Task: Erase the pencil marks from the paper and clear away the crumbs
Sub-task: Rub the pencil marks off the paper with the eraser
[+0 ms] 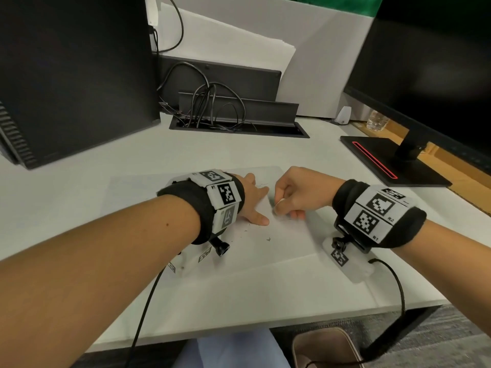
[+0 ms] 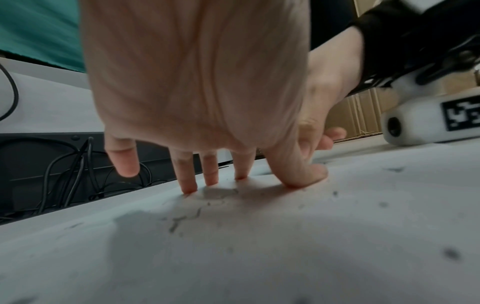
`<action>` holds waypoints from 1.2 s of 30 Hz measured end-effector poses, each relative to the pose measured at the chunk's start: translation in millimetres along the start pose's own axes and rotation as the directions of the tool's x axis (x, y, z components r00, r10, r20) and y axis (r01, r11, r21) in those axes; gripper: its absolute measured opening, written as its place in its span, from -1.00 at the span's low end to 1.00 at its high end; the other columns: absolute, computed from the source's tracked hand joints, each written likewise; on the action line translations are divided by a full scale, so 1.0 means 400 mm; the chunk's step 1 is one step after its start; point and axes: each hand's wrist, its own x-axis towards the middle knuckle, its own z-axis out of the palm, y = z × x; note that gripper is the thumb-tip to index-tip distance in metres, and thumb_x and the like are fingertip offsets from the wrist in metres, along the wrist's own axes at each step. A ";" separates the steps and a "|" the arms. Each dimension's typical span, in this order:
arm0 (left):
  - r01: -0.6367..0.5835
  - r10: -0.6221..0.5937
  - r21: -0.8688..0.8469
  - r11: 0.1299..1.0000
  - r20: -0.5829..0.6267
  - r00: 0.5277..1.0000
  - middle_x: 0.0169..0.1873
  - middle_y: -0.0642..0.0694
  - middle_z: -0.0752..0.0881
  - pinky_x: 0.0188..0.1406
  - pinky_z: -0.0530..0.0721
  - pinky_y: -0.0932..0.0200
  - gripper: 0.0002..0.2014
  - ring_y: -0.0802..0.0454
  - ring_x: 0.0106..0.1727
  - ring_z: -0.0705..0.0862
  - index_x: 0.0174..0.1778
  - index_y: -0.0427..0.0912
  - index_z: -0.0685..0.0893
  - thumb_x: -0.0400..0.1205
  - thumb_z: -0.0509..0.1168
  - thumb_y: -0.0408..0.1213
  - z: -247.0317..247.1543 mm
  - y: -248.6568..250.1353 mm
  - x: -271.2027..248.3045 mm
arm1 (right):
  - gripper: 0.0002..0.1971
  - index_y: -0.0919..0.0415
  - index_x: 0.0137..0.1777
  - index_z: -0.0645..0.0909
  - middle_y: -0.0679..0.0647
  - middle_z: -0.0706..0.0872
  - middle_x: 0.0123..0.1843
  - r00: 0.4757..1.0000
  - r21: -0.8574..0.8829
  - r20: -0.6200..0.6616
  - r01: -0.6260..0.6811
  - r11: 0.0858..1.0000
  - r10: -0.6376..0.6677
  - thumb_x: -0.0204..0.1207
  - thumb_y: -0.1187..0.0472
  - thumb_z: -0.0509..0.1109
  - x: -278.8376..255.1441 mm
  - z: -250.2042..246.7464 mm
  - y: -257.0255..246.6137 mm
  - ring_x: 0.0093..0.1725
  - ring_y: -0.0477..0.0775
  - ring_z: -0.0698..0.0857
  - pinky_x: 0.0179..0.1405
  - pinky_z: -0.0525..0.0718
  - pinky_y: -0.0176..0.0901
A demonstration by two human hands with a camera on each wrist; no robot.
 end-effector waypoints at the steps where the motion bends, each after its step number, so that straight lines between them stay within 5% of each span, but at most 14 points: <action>1: -0.002 0.002 -0.004 1.000 0.000 1.000 0.61 -0.15 0.05 0.37 0.35 -0.17 -0.18 -0.21 0.55 0.26 0.67 0.03 -0.14 0.60 0.07 0.29 0.000 -0.001 0.001 | -0.91 0.34 -0.24 0.69 0.13 0.71 -0.44 1.000 0.000 -0.005 -0.001 1.000 0.001 0.41 0.30 0.47 0.001 -0.003 0.004 -0.50 0.01 0.63 -0.45 0.58 -0.44; 14: -0.015 0.016 -0.033 0.999 0.012 1.000 0.63 -0.14 -0.01 0.40 0.35 -0.14 -0.18 -0.23 0.55 0.26 0.67 0.02 -0.16 0.61 0.07 0.26 -0.005 -0.001 -0.008 | -0.87 0.35 -0.20 0.70 0.12 0.73 -0.42 0.995 -0.047 -0.062 -0.078 0.996 0.075 0.43 0.25 0.47 0.017 -0.030 0.047 -0.51 -0.02 0.65 -0.40 0.57 -0.44; 20: -0.010 0.012 -0.115 0.993 0.011 1.000 0.62 -0.07 0.06 0.45 0.32 -0.09 -0.10 -0.15 0.54 0.27 0.65 -0.12 0.00 0.54 0.19 0.29 0.003 -0.024 -0.005 | -0.90 0.31 -0.18 0.62 0.10 0.70 -0.43 0.987 0.094 -0.121 -0.089 0.992 0.101 0.48 0.29 0.45 0.022 -0.049 0.058 -0.58 -0.11 0.64 -0.48 0.64 -0.39; 27: 0.008 -0.008 -0.122 0.992 0.007 1.000 0.62 -0.08 0.04 0.44 0.35 -0.07 -0.07 -0.15 0.54 0.27 0.67 -0.11 -0.07 0.53 0.18 0.31 0.008 -0.023 0.003 | -0.88 0.25 -0.25 0.58 0.10 0.69 -0.46 0.997 0.037 0.062 0.036 0.999 -0.038 0.45 0.29 0.46 0.022 -0.007 0.007 -0.52 -0.01 0.64 -0.42 0.62 -0.35; 31: 0.015 -0.015 -0.120 0.993 -0.002 1.000 0.62 -0.06 0.04 0.39 0.38 -0.04 -0.07 -0.13 0.54 0.27 0.67 -0.10 -0.06 0.54 0.17 0.31 0.008 -0.023 0.003 | -0.88 0.22 -0.28 0.58 0.15 0.72 -0.41 0.998 -0.024 -0.056 0.013 1.000 -0.014 0.44 0.27 0.45 0.038 -0.018 0.009 -0.49 0.01 0.63 -0.31 0.60 -0.26; 36: 0.017 -0.019 -0.104 0.994 -0.014 1.000 0.63 -0.07 0.04 0.37 0.39 -0.04 -0.08 -0.13 0.55 0.26 0.67 -0.11 -0.07 0.54 0.15 0.32 0.007 -0.021 0.000 | -0.90 0.20 -0.27 0.61 0.17 0.71 -0.40 0.998 0.003 -0.002 0.062 0.998 -0.062 0.44 0.26 0.47 0.038 -0.006 -0.001 -0.50 -0.02 0.64 -0.31 0.63 -0.28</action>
